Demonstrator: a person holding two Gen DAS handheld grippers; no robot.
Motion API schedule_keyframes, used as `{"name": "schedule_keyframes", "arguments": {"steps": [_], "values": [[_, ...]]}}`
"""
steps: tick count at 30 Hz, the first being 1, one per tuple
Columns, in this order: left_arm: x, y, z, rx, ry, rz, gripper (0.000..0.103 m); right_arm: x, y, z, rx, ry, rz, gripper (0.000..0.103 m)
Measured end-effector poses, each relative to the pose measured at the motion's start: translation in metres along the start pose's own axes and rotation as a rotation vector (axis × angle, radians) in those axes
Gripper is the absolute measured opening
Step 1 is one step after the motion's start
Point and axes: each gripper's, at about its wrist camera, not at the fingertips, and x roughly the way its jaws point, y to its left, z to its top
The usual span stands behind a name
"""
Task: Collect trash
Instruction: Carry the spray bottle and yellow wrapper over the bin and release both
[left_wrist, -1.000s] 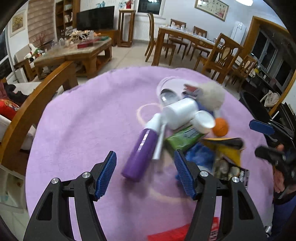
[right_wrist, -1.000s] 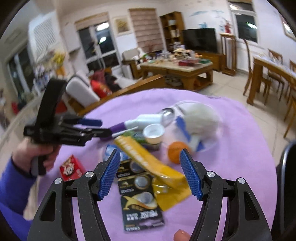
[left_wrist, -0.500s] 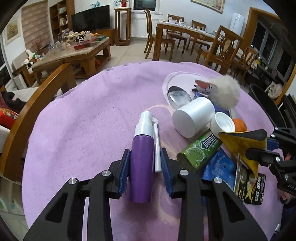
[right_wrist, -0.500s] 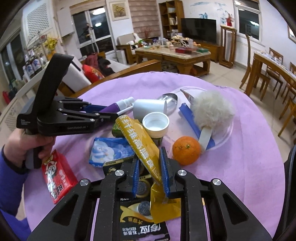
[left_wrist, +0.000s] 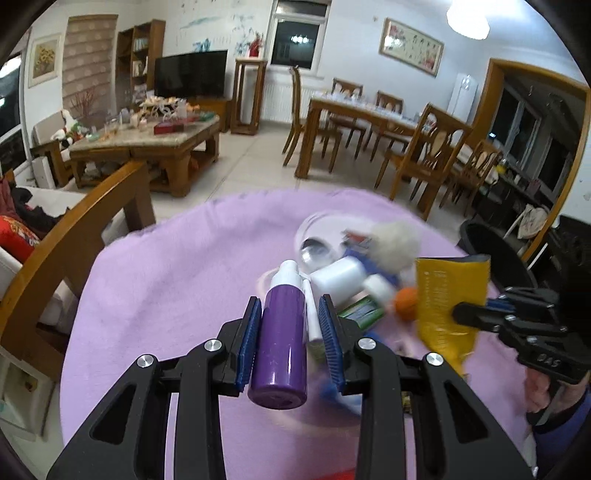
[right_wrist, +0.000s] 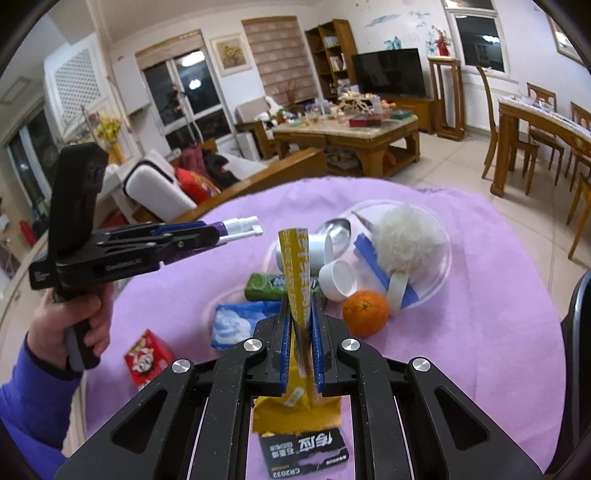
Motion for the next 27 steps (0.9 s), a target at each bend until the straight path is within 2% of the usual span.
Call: {"name": "schedule_keyframes", "arguments": {"steps": [6,13,27], "values": [[-0.014,-0.043,0.014,0.033,-0.047,-0.061,0.032,-0.042,-0.018,-0.004,0.028,-0.064,0.001,0.011],[-0.005,-0.096,0.031,0.054,-0.074,-0.158,0.032,-0.102,-0.057,-0.015,0.089,-0.144,-0.031,0.011],[0.04,-0.211,0.044,0.158,-0.038,-0.323,0.032,-0.217,-0.164,-0.051,0.248,-0.29,-0.175,0.011]]}}
